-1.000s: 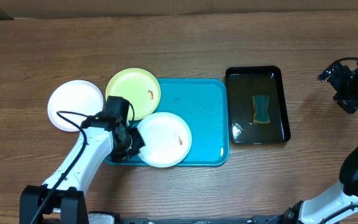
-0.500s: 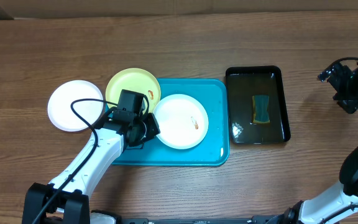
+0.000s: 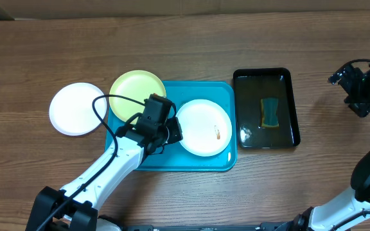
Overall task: Clean dirty plates on tray and stack at the side
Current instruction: 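Grasp the lower white plate's rim and slide it right on the tray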
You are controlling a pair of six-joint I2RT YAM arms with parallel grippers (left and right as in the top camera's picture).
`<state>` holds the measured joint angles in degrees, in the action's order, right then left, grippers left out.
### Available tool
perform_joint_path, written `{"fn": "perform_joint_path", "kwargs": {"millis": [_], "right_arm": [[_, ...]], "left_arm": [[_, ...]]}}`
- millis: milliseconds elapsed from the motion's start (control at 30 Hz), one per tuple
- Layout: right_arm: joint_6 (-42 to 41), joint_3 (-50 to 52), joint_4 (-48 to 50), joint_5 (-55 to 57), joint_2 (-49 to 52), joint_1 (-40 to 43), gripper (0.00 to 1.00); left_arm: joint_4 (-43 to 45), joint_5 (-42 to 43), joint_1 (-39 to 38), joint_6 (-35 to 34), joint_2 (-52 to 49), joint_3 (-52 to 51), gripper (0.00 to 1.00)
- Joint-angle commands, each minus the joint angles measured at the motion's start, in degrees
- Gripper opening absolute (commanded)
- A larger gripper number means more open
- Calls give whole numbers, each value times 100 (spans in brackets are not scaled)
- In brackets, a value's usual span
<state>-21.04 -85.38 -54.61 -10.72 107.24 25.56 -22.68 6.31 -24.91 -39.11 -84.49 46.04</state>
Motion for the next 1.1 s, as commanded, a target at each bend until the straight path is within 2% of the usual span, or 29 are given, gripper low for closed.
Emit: {"fn": "perform_joint_path", "kwargs": {"millis": [0, 100, 167, 200, 267, 333, 567, 667, 833, 1067], "right_arm": [[-44, -94, 31, -33, -63, 17, 100], [-44, -94, 31, -31, -63, 17, 100], [-44, -94, 31, -33, -63, 17, 100], [-44, -94, 31, -31, -63, 17, 100], [-44, -94, 31, -31, -63, 17, 100], [-44, -94, 33, -33, -63, 17, 100], [-44, -94, 33, -31, -63, 17, 100], [-44, -94, 33, -31, -63, 17, 100], [-44, -94, 31, -31, -63, 17, 100], [-44, -94, 33, -31, -63, 17, 100]], "left_arm": [[20, -505, -22, -116, 4, -2, 11], [0, -525, -22, -26, -26, -2, 30], [-17, -498, -24, 76, -83, -2, 51], [-15, -468, -24, 221, -105, 0, 54], [-76, -415, 7, 573, -111, 72, 55], [-514, -391, 87, 798, -116, 356, 56], [-2243, -382, 210, 1755, -402, 2140, 57], [-2691, -540, 170, 1858, -645, 2608, 56], [-2682, -173, 164, 2240, -1410, 2667, 60], [-2503, -87, 164, 2245, -2243, 2667, 56]]}}
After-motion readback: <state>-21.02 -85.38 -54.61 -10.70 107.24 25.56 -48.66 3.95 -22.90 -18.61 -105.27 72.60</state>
